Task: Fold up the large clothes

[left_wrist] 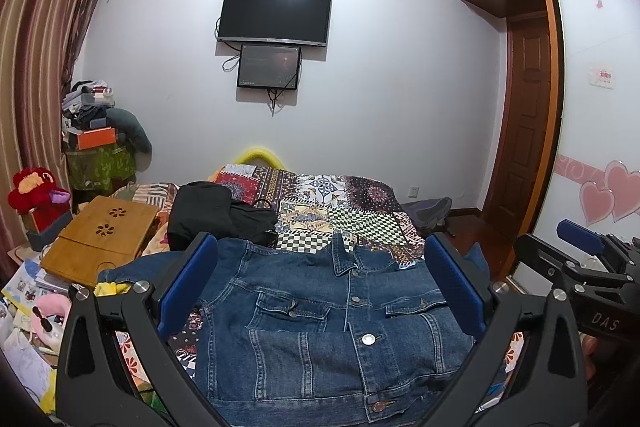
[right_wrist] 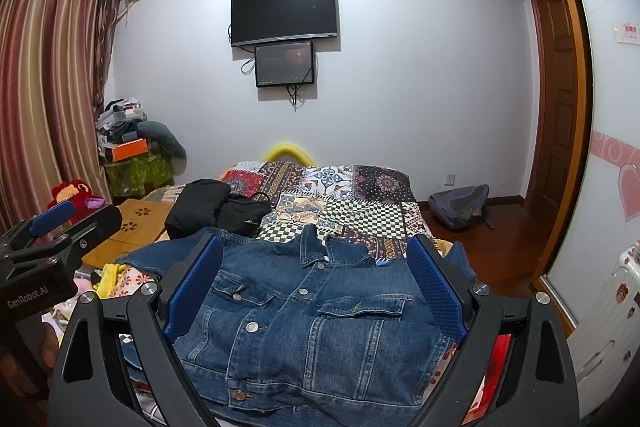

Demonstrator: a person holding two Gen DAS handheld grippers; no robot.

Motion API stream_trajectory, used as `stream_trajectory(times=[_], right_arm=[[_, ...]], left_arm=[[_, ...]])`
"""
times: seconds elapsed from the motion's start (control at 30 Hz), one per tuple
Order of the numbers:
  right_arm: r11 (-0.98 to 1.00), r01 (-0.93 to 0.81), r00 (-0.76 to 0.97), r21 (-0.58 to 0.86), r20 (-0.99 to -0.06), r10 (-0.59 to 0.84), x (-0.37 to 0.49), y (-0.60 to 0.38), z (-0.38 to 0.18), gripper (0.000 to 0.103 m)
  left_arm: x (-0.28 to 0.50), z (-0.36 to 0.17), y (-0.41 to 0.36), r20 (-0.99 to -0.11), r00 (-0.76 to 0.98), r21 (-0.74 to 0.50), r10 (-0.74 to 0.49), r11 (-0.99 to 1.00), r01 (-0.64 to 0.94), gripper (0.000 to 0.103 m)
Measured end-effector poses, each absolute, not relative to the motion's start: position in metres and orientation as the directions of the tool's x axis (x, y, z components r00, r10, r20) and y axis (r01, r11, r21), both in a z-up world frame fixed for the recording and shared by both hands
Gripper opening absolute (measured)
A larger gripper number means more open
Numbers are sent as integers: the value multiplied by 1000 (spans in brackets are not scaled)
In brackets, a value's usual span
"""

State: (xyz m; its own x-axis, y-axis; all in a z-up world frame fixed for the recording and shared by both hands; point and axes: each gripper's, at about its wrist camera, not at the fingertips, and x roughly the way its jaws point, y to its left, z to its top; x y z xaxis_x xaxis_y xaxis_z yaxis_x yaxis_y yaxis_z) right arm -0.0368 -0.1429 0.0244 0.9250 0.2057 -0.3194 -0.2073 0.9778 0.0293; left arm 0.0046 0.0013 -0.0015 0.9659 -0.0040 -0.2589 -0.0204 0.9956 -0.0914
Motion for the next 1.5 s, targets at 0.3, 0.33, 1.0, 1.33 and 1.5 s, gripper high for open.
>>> stream_trajectory(times=[0.3, 0.33, 1.0, 1.33, 1.5], right_arm=[[979, -203, 916, 24, -350, 199, -25, -139, 21, 92], [979, -202, 915, 23, -353, 197, -23, -138, 19, 92], [982, -185, 891, -38, -428, 151, 49, -114, 7, 92], [990, -74, 853, -122, -522, 0, 107, -106, -18, 92], [986, -75, 812, -149, -583, -26, 125, -102, -32, 92]], left_arm=[[18, -9, 7, -282, 959, -97, -4, 995, -24, 103], [20, -11, 9, -283, 959, -94, -2, 995, -26, 103], [96, -28, 127, -357, 914, -137, 191, 957, -254, 103], [145, -69, 226, -492, 790, -59, 365, 892, -449, 103], [161, -99, 287, -543, 744, -96, 390, 851, -517, 103]])
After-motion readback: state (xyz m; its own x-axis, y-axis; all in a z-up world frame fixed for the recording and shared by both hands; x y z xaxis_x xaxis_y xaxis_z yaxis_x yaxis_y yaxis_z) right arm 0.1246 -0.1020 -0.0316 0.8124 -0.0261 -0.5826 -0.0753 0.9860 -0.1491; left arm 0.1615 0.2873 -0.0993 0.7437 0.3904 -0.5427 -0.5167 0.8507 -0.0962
